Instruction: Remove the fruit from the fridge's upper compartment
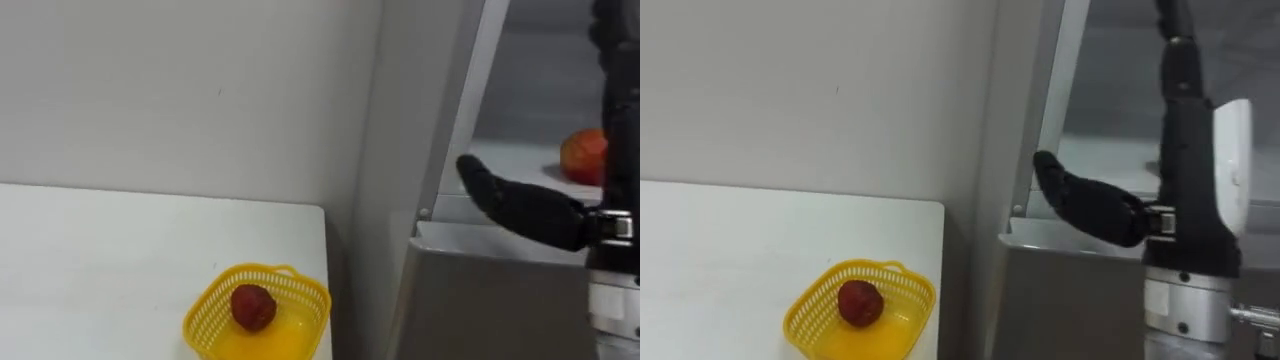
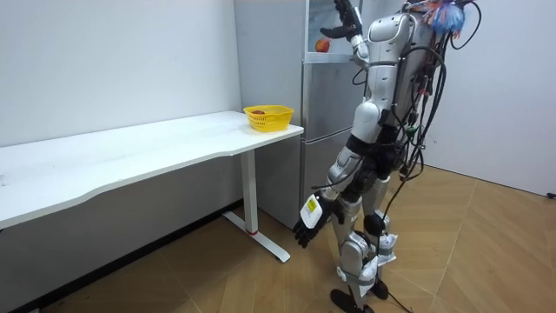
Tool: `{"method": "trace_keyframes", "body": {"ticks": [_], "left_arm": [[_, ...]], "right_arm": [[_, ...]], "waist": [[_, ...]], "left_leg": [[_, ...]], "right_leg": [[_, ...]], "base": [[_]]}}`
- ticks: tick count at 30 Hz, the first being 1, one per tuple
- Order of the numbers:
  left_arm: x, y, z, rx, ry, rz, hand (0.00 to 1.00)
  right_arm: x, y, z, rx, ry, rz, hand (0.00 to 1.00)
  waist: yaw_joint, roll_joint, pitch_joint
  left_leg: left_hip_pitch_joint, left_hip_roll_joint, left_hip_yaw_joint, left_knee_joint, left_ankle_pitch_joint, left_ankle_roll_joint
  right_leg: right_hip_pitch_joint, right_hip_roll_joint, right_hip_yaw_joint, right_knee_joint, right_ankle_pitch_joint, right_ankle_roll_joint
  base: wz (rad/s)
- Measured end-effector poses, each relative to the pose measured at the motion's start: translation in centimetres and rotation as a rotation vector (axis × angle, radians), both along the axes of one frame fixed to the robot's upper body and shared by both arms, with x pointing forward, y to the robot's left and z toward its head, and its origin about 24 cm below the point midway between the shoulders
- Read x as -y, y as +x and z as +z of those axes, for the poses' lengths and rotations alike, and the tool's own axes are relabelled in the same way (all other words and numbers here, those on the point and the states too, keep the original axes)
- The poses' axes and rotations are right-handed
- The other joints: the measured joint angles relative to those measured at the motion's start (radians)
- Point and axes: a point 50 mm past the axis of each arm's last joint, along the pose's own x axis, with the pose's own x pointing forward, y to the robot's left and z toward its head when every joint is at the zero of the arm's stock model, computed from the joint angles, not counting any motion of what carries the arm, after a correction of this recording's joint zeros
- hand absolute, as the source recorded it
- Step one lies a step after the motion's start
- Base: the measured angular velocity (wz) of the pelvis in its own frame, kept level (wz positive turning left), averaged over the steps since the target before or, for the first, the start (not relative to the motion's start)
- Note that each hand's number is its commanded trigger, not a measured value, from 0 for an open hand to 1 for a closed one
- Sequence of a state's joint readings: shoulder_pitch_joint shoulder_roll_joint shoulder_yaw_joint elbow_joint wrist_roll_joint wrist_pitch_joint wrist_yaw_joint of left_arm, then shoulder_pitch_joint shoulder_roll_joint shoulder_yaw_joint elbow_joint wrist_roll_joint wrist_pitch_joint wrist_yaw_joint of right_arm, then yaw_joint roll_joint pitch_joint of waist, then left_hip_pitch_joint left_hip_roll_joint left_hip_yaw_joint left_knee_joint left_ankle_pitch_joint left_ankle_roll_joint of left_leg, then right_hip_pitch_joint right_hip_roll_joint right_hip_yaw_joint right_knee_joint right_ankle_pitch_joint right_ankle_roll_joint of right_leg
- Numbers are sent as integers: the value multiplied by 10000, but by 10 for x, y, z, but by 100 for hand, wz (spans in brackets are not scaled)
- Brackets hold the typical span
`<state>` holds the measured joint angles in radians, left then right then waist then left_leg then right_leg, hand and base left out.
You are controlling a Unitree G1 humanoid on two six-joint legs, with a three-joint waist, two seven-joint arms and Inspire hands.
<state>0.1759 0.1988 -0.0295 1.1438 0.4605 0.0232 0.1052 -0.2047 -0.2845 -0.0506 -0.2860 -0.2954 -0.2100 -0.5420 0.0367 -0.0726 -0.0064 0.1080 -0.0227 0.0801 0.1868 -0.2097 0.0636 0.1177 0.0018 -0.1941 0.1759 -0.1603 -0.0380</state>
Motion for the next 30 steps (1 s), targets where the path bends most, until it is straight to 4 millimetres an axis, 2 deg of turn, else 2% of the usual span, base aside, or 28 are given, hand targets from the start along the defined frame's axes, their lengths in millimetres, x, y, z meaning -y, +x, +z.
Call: {"method": "trace_keyframes", "body": {"ticks": [5,9,12,18,19,22,26,30], "left_arm": [[-2,-4,0,-78,24,86,0],[-3,-4,1,-58,-40,213,0],[-4,-6,1,-129,-44,222,0],[-6,-6,2,-159,-73,211,0],[-6,-6,2,-125,-70,207,0],[-7,-7,2,-134,-50,190,0],[-10,-9,3,-212,-94,314,0],[-11,-9,3,-301,-121,329,0]], "right_arm": [[28,0,1,159,1041,-657,0],[45,2,-2,-79,1021,-1268,0],[54,6,-5,-327,1327,-1510,0],[71,22,-14,-1030,2351,-1767,0],[74,23,-12,-1091,2538,-1741,0],[82,32,0,-966,2788,-1728,0],[96,48,18,-869,3422,-1709,0],[101,53,27,-969,3346,-1532,0]], "waist": [[-40,-41,39],[-47,-96,62],[-23,-191,137],[5,-375,61],[24,-416,36],[-9,-412,41],[-3,-502,90],[3,-587,93]], "left_leg": [[63,-2,0,1,-1,-1],[21,-5,1,39,0,-3],[-11,-13,0,47,3,-7],[-152,-17,-12,49,3,-5],[-163,-18,-12,40,4,-4],[-156,-10,-36,15,4,-4],[-183,-4,-132,-9,7,-11],[-261,-5,-213,21,7,-14]], "right_leg": [[59,-8,1,-4,-2,2],[46,-14,-45,-39,-13,6],[23,-12,-23,-76,-28,5],[-122,-1,-25,-54,-27,4],[-153,-3,-31,-40,-27,4],[-153,-10,-85,-31,-26,4],[-152,-7,-192,-41,-26,4],[-172,-9,-288,-59,-25,4]], "base": [[0],[0],[0],[0],[0],[0],[6],[8]]}}
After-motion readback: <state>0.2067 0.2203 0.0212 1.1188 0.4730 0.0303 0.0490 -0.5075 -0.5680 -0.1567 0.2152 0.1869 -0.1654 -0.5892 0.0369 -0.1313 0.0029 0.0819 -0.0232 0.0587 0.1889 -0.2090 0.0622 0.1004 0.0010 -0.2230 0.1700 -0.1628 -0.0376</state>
